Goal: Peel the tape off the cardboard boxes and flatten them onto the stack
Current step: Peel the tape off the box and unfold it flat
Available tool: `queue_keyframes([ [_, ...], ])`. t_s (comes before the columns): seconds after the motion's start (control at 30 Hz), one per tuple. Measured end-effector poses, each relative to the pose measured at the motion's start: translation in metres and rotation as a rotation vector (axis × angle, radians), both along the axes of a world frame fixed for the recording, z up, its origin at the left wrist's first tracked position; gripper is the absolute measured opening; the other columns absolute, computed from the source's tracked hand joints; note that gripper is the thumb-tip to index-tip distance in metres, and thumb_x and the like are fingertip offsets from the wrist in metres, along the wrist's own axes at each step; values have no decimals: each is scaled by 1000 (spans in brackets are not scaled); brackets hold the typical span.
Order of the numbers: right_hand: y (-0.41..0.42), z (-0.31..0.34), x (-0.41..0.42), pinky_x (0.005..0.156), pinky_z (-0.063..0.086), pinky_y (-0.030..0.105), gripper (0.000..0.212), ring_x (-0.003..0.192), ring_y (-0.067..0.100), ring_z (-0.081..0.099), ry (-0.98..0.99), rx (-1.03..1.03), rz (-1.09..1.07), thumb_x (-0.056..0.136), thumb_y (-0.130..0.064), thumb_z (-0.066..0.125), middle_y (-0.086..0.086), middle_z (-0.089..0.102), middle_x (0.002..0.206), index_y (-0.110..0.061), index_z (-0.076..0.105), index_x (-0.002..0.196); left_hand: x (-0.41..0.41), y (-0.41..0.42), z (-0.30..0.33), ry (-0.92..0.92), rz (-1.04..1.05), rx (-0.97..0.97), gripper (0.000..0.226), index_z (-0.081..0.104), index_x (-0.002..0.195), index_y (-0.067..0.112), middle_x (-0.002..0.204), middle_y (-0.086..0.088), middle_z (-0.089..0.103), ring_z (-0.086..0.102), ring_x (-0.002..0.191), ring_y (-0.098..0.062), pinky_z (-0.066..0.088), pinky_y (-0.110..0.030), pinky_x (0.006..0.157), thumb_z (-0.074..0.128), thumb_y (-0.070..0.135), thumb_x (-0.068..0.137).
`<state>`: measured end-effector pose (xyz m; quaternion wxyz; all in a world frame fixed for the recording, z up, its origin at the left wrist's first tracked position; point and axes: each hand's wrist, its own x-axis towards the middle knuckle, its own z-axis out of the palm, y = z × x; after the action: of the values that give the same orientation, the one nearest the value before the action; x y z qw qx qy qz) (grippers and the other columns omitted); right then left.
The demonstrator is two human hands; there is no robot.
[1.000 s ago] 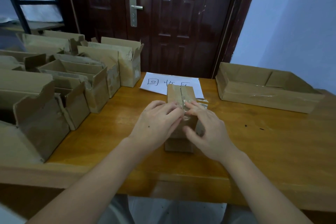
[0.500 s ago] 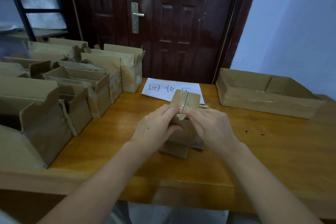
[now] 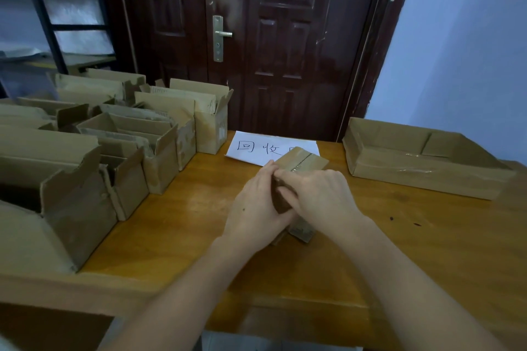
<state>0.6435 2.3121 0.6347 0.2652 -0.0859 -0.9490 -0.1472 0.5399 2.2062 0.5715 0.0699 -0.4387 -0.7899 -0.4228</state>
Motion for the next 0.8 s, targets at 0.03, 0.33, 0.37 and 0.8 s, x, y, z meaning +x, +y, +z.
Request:
queue_keyframes([
  [0.03, 0, 2, -2, 64, 53, 32, 31, 81, 14, 70, -11, -35, -26, 100, -48, 51, -12, 74, 96, -39, 62, 128, 2, 4, -2, -24, 36, 27, 92, 27, 155, 33, 160, 15, 39, 39, 143, -6, 41, -33, 112, 73, 63, 82],
  [0.33, -4, -3, -14, 68, 39, 25, 24, 82, 9, 47, 91, -244, -56, 104, -38, 50, -6, 60, 92, -20, 66, 101, -9, 17, -5, -59, 70, 42, 77, 43, 137, 39, 150, 18, 49, 49, 133, -8, 37, -26, 98, 83, 58, 74],
  [0.37, -3, -3, -14, 67, 36, 24, 23, 80, 8, 45, 95, -251, -60, 104, -39, 50, -8, 56, 88, -21, 64, 98, -9, 17, -5, -61, 68, 43, 78, 43, 137, 39, 150, 18, 50, 49, 133, -8, 37, -26, 97, 84, 58, 73],
  [0.8, 9, 1, -21, 70, 48, 30, 21, 80, 10, 57, 237, -477, -160, 103, -42, 50, -11, 59, 91, -25, 60, 95, -14, 11, -4, -66, 48, -17, 98, 27, 144, 47, 138, 21, 53, 50, 125, -4, 39, -23, 95, 85, 67, 67],
])
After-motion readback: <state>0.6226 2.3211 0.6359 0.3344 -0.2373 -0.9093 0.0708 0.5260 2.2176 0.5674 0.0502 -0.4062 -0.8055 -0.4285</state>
